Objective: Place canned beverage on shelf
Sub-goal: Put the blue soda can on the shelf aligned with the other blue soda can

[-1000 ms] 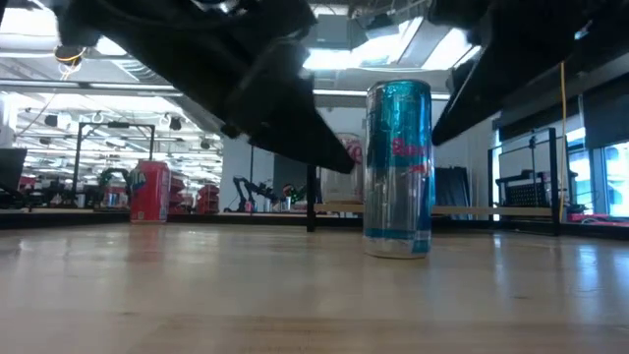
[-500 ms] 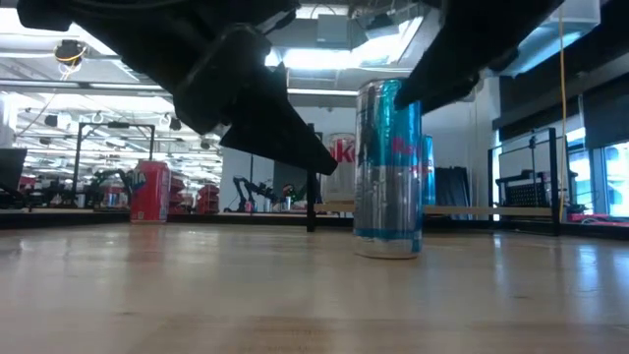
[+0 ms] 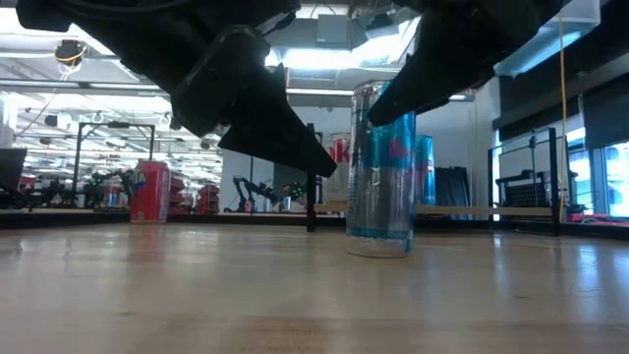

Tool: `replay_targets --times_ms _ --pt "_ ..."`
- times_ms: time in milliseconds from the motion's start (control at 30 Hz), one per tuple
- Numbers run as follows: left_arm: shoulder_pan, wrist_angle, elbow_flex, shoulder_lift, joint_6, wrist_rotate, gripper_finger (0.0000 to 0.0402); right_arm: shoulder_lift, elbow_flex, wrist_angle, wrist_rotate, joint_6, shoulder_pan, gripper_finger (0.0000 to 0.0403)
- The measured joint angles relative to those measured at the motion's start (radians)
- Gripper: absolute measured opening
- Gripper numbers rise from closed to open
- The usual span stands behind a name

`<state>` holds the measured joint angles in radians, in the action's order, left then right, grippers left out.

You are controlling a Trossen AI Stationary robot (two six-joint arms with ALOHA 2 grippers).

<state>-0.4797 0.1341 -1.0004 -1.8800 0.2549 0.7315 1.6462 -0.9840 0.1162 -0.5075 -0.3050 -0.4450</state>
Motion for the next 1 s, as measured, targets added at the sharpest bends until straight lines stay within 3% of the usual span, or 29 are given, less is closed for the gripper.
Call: replay_targets --times_ms 67,367,600,800,1000 --pt "-0.008 -0.005 0.001 0.010 0.001 -0.008 0.0289 -0.008 0.000 0.015 -0.020 0.001 0.000 0.0199" --pt "-0.087 -0.265 0.001 0.184 0.085 0.090 0.0289 -0.100 0.000 0.110 -0.134 -0.020 0.000 0.0199" --pt "-0.136 -0.539 0.001 0.264 0.286 0.200 0.0289 -0.280 0.000 0.387 -0.333 -0.212 0.035 0.0199" --pt "-0.080 -0.651 0.001 0.265 0.366 0.135 0.0289 -0.410 0.000 0.631 -0.348 -0.339 0.213 0.0199" --pt "-0.035 -0.655 0.001 0.264 0.364 0.114 0.0289 -0.425 0.000 0.658 -0.269 -0.321 0.419 0.0199"
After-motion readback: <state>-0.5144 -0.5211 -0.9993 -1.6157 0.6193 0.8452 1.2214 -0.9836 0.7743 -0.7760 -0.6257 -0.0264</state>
